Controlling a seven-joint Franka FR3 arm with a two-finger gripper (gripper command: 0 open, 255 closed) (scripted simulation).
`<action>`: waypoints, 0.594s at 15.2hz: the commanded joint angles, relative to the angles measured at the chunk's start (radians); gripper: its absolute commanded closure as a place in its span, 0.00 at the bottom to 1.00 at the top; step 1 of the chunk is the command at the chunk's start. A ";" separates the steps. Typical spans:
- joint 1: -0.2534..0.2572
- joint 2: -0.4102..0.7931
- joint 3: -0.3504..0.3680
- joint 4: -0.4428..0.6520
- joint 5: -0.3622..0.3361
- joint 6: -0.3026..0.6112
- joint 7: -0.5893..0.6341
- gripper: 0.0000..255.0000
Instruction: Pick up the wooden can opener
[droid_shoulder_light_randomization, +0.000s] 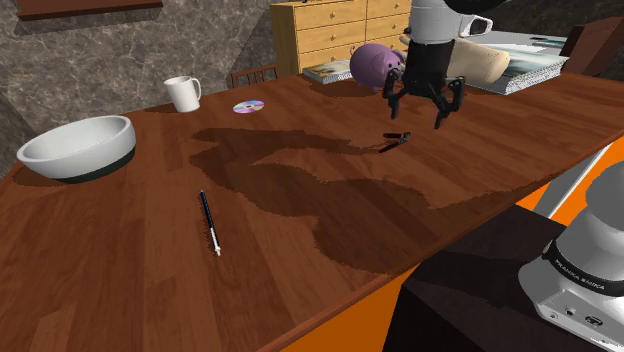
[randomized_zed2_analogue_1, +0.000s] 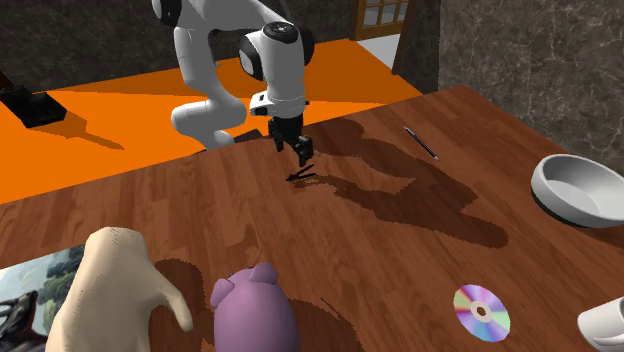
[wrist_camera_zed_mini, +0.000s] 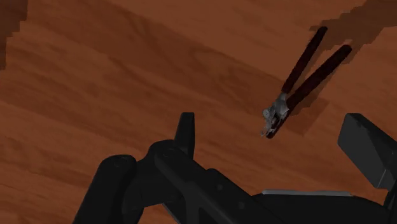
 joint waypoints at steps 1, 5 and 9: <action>-0.086 0.069 0.096 0.046 -0.003 0.041 0.246 0.00; -0.110 0.094 0.135 0.024 -0.001 0.091 0.309 0.00; -0.109 0.106 0.152 -0.019 0.006 0.147 0.310 0.00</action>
